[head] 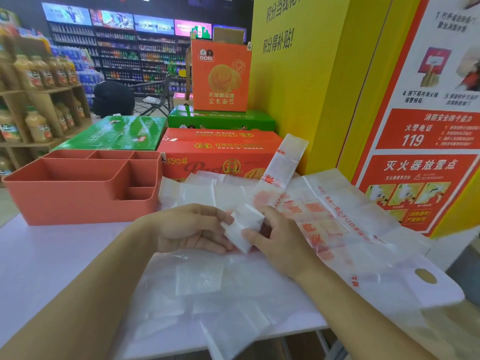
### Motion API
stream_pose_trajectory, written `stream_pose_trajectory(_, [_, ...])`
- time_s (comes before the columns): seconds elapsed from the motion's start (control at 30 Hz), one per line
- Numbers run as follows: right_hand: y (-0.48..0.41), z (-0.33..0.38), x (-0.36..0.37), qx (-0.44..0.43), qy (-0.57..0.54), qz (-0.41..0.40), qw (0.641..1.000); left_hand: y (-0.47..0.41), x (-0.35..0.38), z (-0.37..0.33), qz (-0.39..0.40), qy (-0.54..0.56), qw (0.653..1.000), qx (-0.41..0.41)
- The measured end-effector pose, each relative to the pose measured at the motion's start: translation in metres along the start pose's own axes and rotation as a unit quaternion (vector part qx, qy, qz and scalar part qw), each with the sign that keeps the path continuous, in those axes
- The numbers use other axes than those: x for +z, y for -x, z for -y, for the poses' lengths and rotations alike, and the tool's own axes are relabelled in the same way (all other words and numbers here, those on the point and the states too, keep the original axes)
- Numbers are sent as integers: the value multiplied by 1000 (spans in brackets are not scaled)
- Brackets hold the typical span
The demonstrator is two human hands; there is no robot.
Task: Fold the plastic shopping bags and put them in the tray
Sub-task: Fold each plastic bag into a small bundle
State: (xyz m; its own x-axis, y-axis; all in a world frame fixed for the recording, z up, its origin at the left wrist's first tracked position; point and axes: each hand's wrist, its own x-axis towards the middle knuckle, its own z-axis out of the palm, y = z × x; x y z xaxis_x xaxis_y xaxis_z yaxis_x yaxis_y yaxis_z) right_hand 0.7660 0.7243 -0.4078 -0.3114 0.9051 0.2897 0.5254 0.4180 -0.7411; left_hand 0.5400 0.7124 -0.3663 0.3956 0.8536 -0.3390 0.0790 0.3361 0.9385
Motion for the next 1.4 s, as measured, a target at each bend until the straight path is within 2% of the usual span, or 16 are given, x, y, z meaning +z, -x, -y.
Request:
stream_pose_trajectory(0.1, [-2,0,2,6,2,-16,1000,-3,2,1,-12,-31,999,20])
stream_pose_trajectory(0.23, [-3,1,4,19,-6,-54,998,-14,0,8,-73,-24,997,23])
stream_pose_trajectory(0.37, [-3,-1,3,-36,9,-104,994,-15,-2,7,-88,-5,996,28])
stream_pose_trajectory(0.5, [-2,-5,4,-118,101,-58,986,-13,1,5,-78,10,996,36])
stream_pose_trajectory(0.7, [-2,-5,5,-99,164,6,982,-14,2,4,-85,35,995,32])
stream_pose_trajectory(0.9, [-4,-7,4,-111,147,-34,982,-9,6,-3,-62,65,994,59])
stream_pose_trajectory(1.0, [-4,-7,1,-66,87,-61,992,-8,4,-2,-63,7,995,83])
stream_pose_trajectory(1.1, [-3,-6,-2,-25,43,-62,997,-12,0,4,-104,-92,985,100])
stream_pose_trajectory(1.23, [-2,-3,-3,-5,13,-56,998,-18,6,8,-190,-276,935,120])
stream_pose_trajectory(1.3, [-2,-3,-3,3,24,-68,997,-23,10,10,-222,-320,909,150])
stream_pose_trajectory(1.4, [-3,-5,-5,22,49,-81,995,-29,12,13,-244,-337,894,165])
